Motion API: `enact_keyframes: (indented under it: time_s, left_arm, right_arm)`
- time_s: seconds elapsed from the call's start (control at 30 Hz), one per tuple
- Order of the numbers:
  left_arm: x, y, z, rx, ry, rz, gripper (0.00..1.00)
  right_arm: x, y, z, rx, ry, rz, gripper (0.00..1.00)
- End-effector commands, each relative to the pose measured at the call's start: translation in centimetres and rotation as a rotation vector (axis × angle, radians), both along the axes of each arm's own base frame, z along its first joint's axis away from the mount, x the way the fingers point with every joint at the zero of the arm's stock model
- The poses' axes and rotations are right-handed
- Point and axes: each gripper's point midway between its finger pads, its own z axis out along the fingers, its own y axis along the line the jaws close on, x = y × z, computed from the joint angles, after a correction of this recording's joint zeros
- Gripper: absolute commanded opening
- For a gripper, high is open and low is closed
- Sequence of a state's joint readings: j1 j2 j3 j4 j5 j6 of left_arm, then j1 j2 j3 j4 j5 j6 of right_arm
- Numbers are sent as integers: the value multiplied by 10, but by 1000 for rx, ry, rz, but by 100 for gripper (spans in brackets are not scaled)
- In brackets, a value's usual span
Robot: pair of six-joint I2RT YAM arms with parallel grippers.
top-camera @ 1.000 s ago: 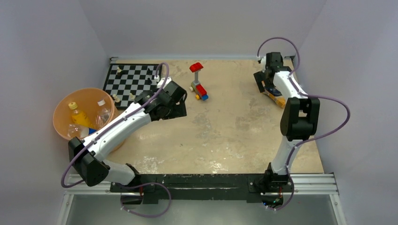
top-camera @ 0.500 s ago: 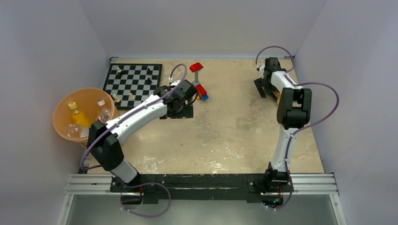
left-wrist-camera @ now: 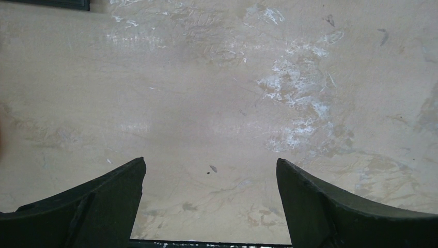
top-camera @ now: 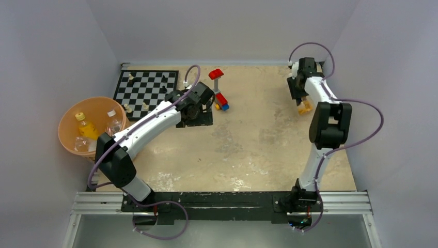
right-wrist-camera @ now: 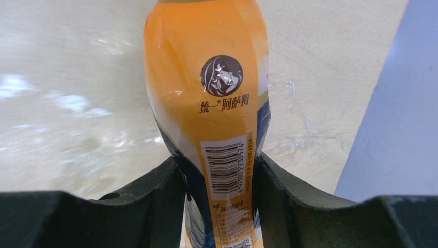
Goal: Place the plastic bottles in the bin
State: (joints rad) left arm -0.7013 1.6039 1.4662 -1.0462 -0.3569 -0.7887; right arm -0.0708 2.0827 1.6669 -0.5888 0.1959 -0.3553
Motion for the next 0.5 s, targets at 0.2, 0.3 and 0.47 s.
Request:
enact_keyframes:
  time_s: [0.2,0.3,0.47]
  left_arm:
    - [2,-7,94,-381,-143,-27,100]
    - [0,-14,139,-538,-232,-80,100]
    - [-10,-36,203,-751,-384,-182,100]
  right_arm:
    - [-70,191,186,528,-466,417,44]
    - [-123,248,212,671,-524,570,44]
    - [-194,308,221,907,-535,679,46]
